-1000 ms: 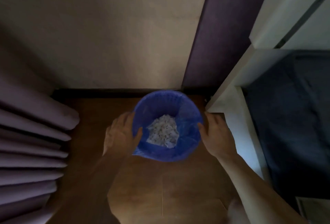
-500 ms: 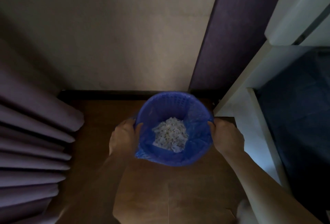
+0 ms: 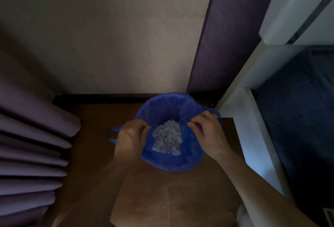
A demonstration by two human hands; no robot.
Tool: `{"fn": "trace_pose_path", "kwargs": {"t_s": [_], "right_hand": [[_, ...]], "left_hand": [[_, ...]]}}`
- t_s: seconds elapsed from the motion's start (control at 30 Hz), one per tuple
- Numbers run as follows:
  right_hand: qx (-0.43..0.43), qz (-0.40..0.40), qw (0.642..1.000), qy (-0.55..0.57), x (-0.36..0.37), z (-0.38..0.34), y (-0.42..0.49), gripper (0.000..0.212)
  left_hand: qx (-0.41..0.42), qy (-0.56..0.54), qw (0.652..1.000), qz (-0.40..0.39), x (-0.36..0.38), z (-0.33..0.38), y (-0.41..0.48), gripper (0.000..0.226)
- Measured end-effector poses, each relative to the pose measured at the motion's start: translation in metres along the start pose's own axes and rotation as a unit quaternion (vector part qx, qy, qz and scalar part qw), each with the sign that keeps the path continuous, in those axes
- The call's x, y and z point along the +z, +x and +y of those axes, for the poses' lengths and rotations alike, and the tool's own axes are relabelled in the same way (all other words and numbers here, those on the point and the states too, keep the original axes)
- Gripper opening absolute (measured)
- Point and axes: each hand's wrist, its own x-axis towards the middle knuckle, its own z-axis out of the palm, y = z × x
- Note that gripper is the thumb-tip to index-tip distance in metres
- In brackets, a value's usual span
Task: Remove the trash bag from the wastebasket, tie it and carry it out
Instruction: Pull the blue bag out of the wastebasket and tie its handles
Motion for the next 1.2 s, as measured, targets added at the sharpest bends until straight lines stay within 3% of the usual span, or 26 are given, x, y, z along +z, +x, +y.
{"fn": "trace_pose_path", "kwargs": {"t_s": [0.1, 0.2, 0.27, 0.33, 0.43, 0.5, 0.6, 0.7, 0.77, 0.83, 1.0, 1.03, 1.1, 1.2], "right_hand": [[-0.015, -0.033, 0.999, -0.016, 0.000, 0.001, -0.002, 0.014], [0.007, 0.039, 0.999, -0.001, -0.009, 0.006, -0.003, 0.013], [0.060, 0.074, 0.995, 0.003, -0.015, 0.011, -0.004, 0.029], [0.149, 0.075, 0.986, 0.004, -0.018, 0.015, -0.006, 0.052], [0.262, 0.063, 0.963, 0.010, -0.017, 0.026, -0.008, 0.069], [0.321, 0.045, 0.945, 0.042, -0.015, 0.035, -0.008, 0.080], [0.374, 0.014, 0.919, 0.127, -0.009, 0.044, -0.010, 0.094], [0.450, 0.021, 0.853, 0.265, -0.002, 0.051, -0.010, 0.105], [0.483, 0.044, 0.794, 0.367, -0.005, 0.052, -0.009, 0.083], [0.499, 0.039, 0.762, 0.412, -0.009, 0.056, -0.008, 0.051], [0.565, -0.057, 0.657, 0.496, 0.000, 0.053, -0.019, 0.044], [0.551, -0.040, 0.651, 0.520, 0.004, 0.051, -0.017, 0.043], [0.526, 0.021, 0.683, 0.506, 0.005, 0.045, -0.009, 0.033], [0.473, 0.134, 0.760, 0.424, -0.003, 0.037, 0.002, 0.018]], "left_hand": [[0.046, 0.023, 0.998, 0.028, -0.001, -0.007, 0.001, 0.015], [-0.081, 0.016, 0.993, 0.085, -0.013, -0.020, 0.001, 0.018], [-0.192, 0.008, 0.980, 0.051, -0.017, -0.030, 0.001, 0.038], [-0.309, -0.024, 0.951, -0.015, -0.016, -0.033, 0.002, 0.061], [-0.476, -0.112, 0.871, -0.044, -0.008, -0.039, 0.004, 0.083], [-0.508, -0.192, 0.839, -0.024, -0.002, -0.051, 0.005, 0.095], [-0.485, -0.246, 0.839, 0.025, 0.013, -0.095, 0.006, 0.095], [-0.402, -0.203, 0.890, 0.064, 0.005, -0.087, 0.009, 0.046], [-0.326, -0.176, 0.924, 0.099, -0.015, -0.047, 0.008, 0.029], [-0.235, -0.167, 0.951, 0.110, -0.026, -0.024, 0.005, 0.023], [-0.101, -0.240, 0.961, 0.096, -0.050, 0.018, -0.006, 0.020], [-0.082, -0.244, 0.962, 0.089, -0.053, 0.022, -0.008, 0.021], [-0.064, -0.249, 0.964, 0.065, -0.057, 0.030, -0.011, 0.021], [-0.033, -0.245, 0.968, 0.037, -0.060, 0.040, -0.013, 0.021]]}}
